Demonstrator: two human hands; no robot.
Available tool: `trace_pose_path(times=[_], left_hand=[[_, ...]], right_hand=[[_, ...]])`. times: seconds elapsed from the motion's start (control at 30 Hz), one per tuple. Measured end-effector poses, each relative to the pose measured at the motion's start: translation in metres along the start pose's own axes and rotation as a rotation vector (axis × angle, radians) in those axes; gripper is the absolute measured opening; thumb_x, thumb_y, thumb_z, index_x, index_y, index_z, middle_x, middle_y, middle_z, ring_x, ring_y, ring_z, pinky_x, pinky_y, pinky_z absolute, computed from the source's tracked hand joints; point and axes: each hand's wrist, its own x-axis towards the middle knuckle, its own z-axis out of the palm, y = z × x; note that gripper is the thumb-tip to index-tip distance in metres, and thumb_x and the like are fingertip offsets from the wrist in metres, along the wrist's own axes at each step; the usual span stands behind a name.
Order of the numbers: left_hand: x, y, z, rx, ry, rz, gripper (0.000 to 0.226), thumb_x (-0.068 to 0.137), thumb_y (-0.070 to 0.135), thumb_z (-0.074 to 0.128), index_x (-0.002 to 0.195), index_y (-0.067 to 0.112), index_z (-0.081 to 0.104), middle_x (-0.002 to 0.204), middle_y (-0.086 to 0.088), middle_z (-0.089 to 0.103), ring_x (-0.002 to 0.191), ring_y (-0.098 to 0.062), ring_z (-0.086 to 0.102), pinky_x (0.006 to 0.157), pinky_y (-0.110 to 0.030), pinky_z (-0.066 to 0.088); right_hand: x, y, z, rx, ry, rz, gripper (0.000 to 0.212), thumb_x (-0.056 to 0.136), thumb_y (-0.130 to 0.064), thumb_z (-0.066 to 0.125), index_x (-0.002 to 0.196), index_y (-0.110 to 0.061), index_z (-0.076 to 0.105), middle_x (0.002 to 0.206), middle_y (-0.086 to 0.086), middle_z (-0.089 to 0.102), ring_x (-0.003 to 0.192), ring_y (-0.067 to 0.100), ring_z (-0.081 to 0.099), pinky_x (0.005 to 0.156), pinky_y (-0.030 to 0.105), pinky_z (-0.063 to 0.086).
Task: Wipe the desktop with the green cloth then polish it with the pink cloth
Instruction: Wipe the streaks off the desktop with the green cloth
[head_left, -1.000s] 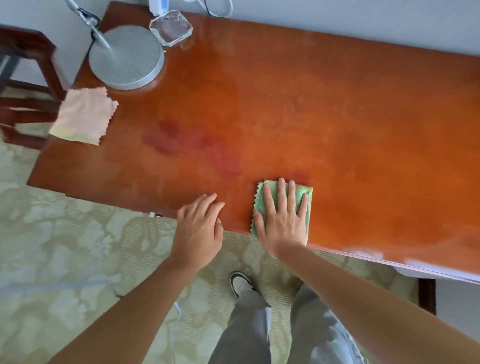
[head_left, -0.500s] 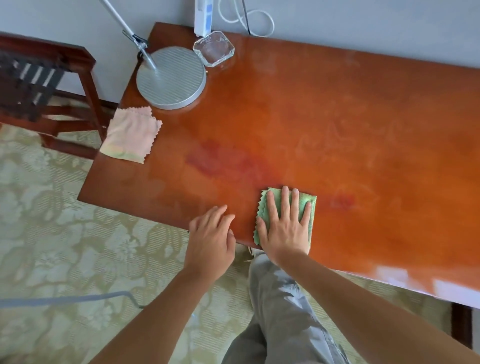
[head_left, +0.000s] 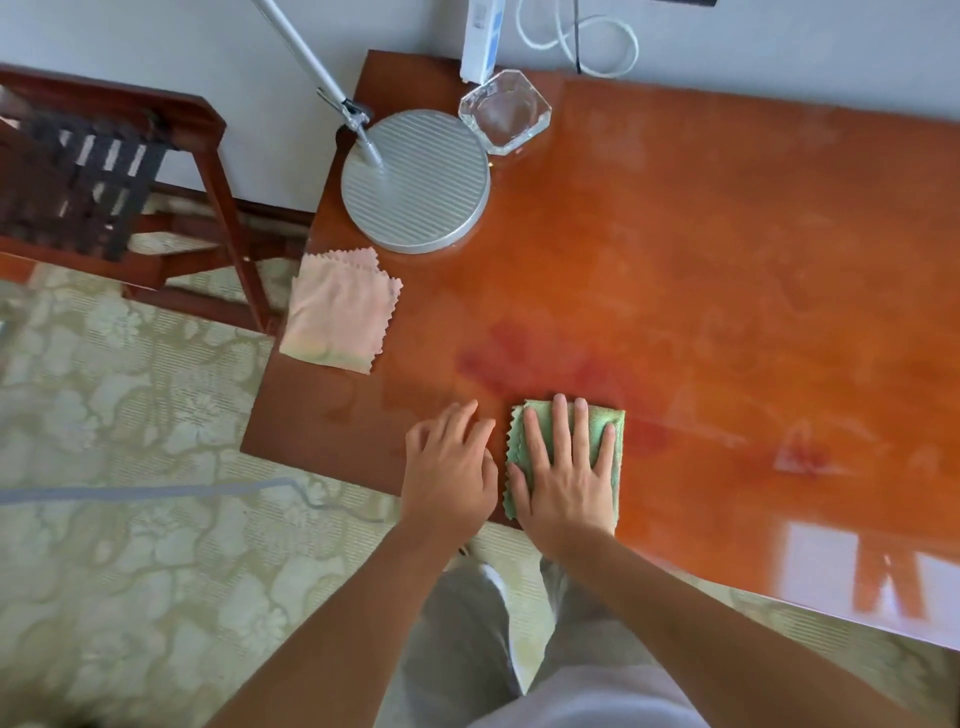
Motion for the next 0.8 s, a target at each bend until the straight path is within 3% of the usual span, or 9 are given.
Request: trace_pose_path(times=[0.17,0.33,0.5,0.8], left_hand=[[0.015,-0.064,-0.018,0.014,-0.019,-0.012,0.037,0.092,0.020,0.058,0.128,0.015,0.064,0.146,-0.007,0.055,0.136,-0.024,0.048,0.106,-0.048,0.037],[0.024,-0.151,-0.051,0.015,0.042,0.089,0.038,0.088,0.017,0.063,0.126,0.016,0.065,0.141,-0.003,0.057,0.130,-0.022,0.053,0.101,-0.043,0.039],[0.032,-0.231,-0.075,0.029,0.053,0.046,0.038,0.089,0.016,0.063,0.127,0.014,0.064,0.143,-0.007,0.056,0.131,-0.028,0.052,0.102,-0.049,0.041],[0.057,-0.269,-0.089,0.095,-0.048,0.125,0.043,0.096,0.027,0.052,0.139,0.020,0.053,0.155,-0.004,0.043,0.140,-0.024,0.040,0.108,-0.045,0.035]], right_hand=[[0.019,-0.057,0.005,0.000,0.005,0.028,0.071,0.099,-0.055,0.026,0.160,-0.021,0.012,0.166,0.016,0.007,0.153,0.036,-0.002,0.120,0.062,0.004],[0.037,-0.124,0.012,0.028,0.060,0.178,0.069,0.100,-0.055,0.026,0.159,-0.022,0.011,0.166,0.015,0.009,0.153,0.036,0.000,0.120,0.061,0.003],[0.058,-0.195,0.016,0.051,0.048,0.195,0.069,0.100,-0.055,0.026,0.159,-0.021,0.013,0.166,0.016,0.009,0.153,0.036,0.000,0.120,0.062,0.004],[0.079,-0.286,0.025,0.160,0.038,0.235,0.067,0.101,-0.051,0.023,0.159,-0.019,0.015,0.166,0.017,0.006,0.153,0.036,-0.001,0.120,0.062,0.003]])
